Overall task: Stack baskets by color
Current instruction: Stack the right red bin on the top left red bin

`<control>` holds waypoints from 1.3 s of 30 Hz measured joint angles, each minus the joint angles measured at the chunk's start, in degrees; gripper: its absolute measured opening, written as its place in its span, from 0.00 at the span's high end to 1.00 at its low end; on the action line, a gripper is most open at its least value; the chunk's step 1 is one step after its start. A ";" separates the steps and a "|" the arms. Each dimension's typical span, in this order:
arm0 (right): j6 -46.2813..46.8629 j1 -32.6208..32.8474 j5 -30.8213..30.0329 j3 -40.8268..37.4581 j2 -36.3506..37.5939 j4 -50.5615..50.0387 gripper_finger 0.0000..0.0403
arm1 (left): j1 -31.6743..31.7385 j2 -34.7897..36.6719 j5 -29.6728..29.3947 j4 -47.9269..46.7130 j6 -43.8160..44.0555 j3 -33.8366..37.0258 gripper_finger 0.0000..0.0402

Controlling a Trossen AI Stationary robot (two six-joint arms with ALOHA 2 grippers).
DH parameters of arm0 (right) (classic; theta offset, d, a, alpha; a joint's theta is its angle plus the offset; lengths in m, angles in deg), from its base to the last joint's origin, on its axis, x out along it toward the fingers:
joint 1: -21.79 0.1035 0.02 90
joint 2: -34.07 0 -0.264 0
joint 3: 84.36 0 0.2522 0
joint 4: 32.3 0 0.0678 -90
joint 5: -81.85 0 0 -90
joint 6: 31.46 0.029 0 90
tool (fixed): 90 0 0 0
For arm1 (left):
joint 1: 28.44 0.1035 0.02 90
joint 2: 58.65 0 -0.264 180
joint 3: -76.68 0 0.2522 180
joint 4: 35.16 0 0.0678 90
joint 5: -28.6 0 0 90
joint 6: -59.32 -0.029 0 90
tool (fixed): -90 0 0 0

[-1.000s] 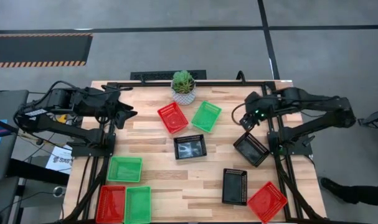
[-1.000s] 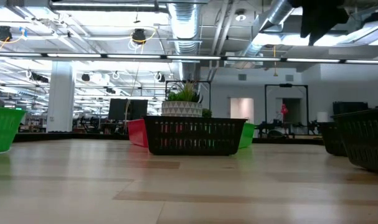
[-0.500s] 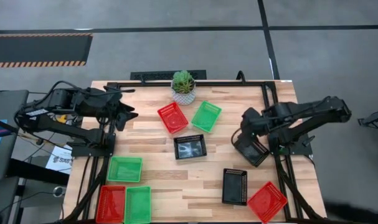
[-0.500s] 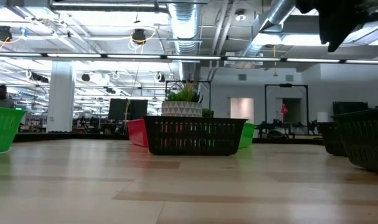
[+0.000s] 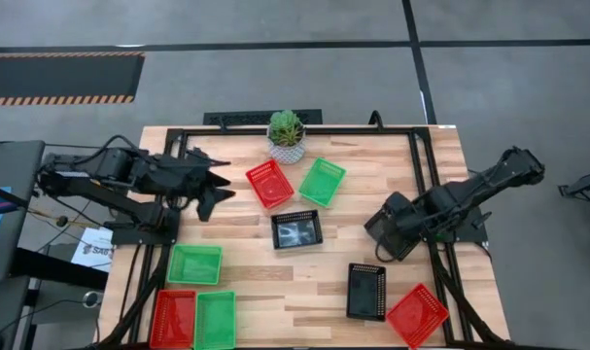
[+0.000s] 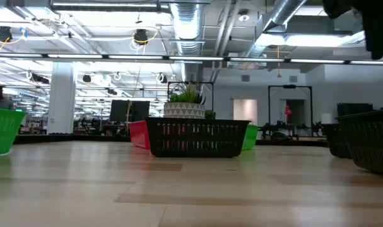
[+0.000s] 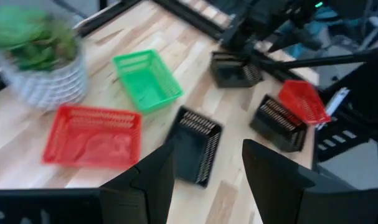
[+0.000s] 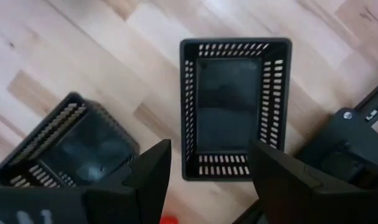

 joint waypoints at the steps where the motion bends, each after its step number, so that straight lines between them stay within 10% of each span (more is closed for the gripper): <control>1: 0.62 0.82 0.00 0.00 0.01 0.09 0.42 | -0.61 -0.92 0.02 1.64 -0.74 0.00 0.57; 13: 9.33 9.90 0.23 0.00 0.01 1.68 0.42 | -7.79 -7.70 -6.22 4.85 4.74 0.84 0.57; 24: 12.38 21.54 3.08 0.04 -0.96 6.62 0.42 | -10.35 -1.36 2.57 29.18 12.21 22.05 0.57; 39: -19.22 29.38 10.43 0.02 -19.80 14.26 0.47 | -12.05 12.18 -0.89 23.33 8.38 22.45 0.57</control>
